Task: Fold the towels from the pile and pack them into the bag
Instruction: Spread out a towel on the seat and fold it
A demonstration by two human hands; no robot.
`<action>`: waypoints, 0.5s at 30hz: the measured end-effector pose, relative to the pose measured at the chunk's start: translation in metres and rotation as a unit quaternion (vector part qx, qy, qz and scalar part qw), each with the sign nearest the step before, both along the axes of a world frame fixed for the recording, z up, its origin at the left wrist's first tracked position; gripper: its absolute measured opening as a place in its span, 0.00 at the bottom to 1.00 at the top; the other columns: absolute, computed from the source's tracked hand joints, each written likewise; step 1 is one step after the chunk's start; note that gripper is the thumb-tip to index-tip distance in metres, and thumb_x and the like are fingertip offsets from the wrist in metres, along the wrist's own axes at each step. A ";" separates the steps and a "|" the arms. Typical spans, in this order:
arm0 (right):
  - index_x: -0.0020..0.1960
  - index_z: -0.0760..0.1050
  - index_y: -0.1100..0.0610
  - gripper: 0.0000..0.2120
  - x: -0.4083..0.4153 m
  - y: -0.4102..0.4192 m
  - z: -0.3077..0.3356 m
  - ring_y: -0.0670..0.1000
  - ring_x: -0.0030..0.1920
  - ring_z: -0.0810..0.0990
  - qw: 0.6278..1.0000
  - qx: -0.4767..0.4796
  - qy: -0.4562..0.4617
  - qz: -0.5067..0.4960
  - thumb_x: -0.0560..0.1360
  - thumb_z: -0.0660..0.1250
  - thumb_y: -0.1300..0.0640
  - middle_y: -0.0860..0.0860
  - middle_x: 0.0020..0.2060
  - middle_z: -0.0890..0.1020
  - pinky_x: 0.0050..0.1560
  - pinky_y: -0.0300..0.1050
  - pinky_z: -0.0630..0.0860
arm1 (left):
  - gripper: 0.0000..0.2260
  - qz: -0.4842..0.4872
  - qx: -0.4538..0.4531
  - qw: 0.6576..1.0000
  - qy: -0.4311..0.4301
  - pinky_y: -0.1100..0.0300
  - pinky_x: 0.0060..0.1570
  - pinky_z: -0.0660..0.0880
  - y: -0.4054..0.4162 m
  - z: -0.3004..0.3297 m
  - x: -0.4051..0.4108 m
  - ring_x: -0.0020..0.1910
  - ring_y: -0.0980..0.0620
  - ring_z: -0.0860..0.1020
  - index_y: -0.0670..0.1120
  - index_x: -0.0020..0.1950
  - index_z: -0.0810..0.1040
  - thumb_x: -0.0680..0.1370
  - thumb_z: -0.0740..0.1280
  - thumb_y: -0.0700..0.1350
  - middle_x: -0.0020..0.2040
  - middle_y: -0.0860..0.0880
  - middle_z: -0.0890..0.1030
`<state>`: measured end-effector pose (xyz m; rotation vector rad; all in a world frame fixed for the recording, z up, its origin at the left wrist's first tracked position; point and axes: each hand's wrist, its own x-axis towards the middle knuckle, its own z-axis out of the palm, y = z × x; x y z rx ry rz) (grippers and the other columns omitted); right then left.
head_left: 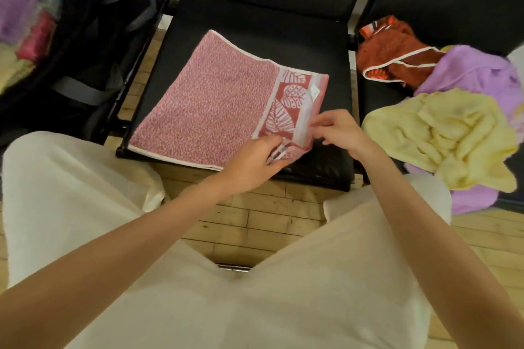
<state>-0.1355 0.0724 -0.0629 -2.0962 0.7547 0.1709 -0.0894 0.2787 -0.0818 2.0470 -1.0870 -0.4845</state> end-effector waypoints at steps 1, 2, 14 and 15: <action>0.47 0.79 0.64 0.06 0.015 -0.012 -0.008 0.49 0.42 0.78 0.998 -0.046 0.006 -0.041 0.75 0.67 0.62 0.55 0.43 0.81 0.39 0.41 0.73 | 0.11 0.000 -0.006 1.000 0.013 0.52 0.45 0.76 0.000 -0.001 0.001 0.45 0.50 0.79 0.41 0.54 0.77 0.77 0.68 0.48 0.48 0.47 0.82; 0.42 0.78 0.64 0.08 0.030 -0.025 -0.016 0.50 0.38 0.76 0.993 -0.097 0.015 -0.071 0.75 0.66 0.59 0.55 0.38 0.79 0.40 0.44 0.72 | 0.13 0.002 -0.012 0.999 0.030 0.50 0.47 0.77 0.000 -0.003 0.002 0.47 0.50 0.80 0.41 0.55 0.77 0.77 0.68 0.49 0.49 0.47 0.82; 0.63 0.72 0.61 0.19 0.089 -0.040 -0.050 0.59 0.63 0.70 0.923 -0.343 0.124 -0.123 0.76 0.67 0.54 0.60 0.64 0.69 0.60 0.48 0.70 | 0.07 0.047 0.019 0.976 0.211 0.50 0.37 0.78 0.001 0.010 0.003 0.34 0.56 0.76 0.49 0.41 0.76 0.77 0.67 0.38 0.36 0.53 0.76; 0.63 0.71 0.61 0.19 0.085 -0.041 -0.049 0.59 0.64 0.70 0.923 -0.344 0.120 -0.121 0.76 0.66 0.55 0.60 0.65 0.69 0.60 0.48 0.70 | 0.08 0.049 0.030 0.970 0.238 0.48 0.40 0.79 0.001 0.012 0.000 0.36 0.53 0.77 0.49 0.40 0.75 0.77 0.67 0.38 0.37 0.51 0.77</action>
